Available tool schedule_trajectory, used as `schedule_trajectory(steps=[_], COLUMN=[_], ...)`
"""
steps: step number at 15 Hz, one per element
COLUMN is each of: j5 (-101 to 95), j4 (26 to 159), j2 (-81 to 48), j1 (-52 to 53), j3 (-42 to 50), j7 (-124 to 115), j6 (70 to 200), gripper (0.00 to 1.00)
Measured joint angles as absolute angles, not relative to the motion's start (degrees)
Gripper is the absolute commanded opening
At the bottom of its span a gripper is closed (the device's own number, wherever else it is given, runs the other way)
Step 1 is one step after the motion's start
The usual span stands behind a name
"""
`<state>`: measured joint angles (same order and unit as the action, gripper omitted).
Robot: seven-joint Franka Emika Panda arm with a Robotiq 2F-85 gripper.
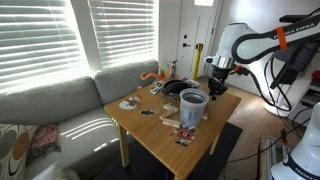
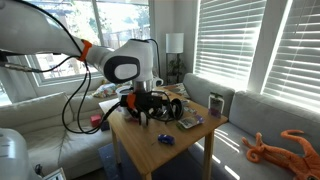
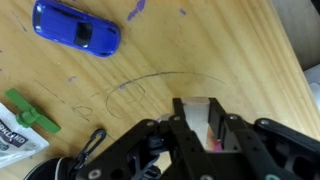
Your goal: Stack up the blocks on the table
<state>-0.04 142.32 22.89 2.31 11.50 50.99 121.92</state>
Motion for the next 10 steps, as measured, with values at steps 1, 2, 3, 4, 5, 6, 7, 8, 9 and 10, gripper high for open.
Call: schedule_trajectory(steps=[1, 2, 3, 4, 5, 6, 7, 8, 9, 10], j5=[-0.04, -0.04, -0.04, -0.04, -0.04, -0.04, -0.04, -0.04, -0.04, -0.04], j4=[142.39, 142.41, 142.42, 142.42, 142.41, 142.41, 142.43, 142.46, 142.47, 142.48], j2=[22.89, 22.88, 22.82, 22.72, 22.57, 22.32, 21.98, 21.61, 21.19, 20.77], j1=[2.33, 2.34, 2.37, 2.38, 2.38, 2.38, 2.38, 2.38, 2.39, 2.4], j3=[11.42, 11.27, 11.09, 10.88, 10.64, 10.37, 10.07, 9.75, 9.47, 9.18], j7=[50.99, 50.99, 50.99, 50.99, 50.88, 50.61, 50.28, 50.02, 49.91, 49.89], j6=[123.03, 124.26, 125.38, 126.3, 126.72, 126.76, 126.76, 126.76, 126.86, 127.13], gripper=[0.07, 0.07, 0.07, 0.07, 0.07, 0.07, 0.07, 0.07, 0.07, 0.07])
